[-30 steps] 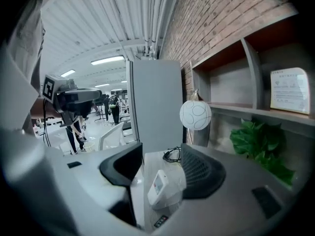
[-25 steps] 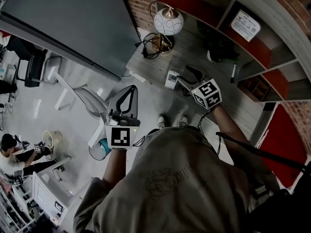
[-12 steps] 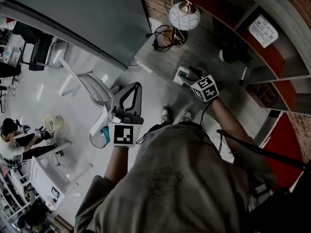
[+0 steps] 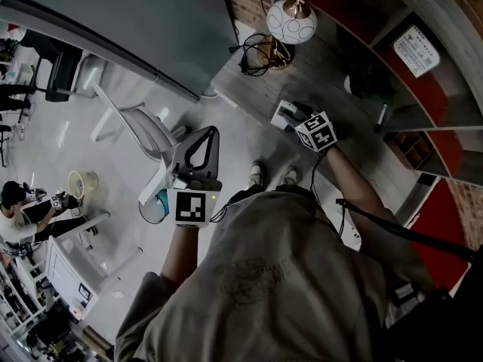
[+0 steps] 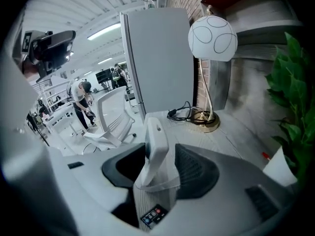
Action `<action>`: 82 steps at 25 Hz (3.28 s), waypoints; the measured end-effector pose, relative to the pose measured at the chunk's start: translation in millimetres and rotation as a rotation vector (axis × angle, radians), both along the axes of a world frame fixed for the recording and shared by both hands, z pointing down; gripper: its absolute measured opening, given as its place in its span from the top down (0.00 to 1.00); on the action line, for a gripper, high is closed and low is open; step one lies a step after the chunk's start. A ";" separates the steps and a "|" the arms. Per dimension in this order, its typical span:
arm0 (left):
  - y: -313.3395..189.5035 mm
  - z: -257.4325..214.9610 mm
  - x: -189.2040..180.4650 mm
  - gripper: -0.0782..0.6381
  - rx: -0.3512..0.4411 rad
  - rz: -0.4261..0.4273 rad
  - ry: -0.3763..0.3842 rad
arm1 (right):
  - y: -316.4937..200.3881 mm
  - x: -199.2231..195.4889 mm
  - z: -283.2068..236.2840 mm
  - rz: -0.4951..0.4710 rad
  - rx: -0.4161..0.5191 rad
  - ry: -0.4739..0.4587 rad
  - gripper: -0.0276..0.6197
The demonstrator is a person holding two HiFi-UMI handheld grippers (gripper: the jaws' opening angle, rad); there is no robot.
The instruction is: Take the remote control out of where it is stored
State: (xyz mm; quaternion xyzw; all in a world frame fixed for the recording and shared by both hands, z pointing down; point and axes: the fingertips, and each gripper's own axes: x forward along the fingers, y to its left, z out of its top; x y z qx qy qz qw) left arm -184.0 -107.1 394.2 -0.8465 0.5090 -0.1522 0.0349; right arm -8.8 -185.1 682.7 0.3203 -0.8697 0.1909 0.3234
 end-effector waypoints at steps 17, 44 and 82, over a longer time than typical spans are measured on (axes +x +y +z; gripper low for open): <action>-6.6 4.9 2.3 0.88 -0.014 0.012 -0.026 | 7.6 -16.7 -7.9 -0.030 -0.016 -0.061 0.81; -34.9 -3.0 29.6 0.88 0.004 0.069 0.032 | 16.9 23.5 -227.2 0.044 0.407 -0.265 0.82; -68.6 -48.1 86.6 0.88 0.135 0.147 0.007 | 115.3 193.1 -374.1 0.435 0.844 -0.236 0.82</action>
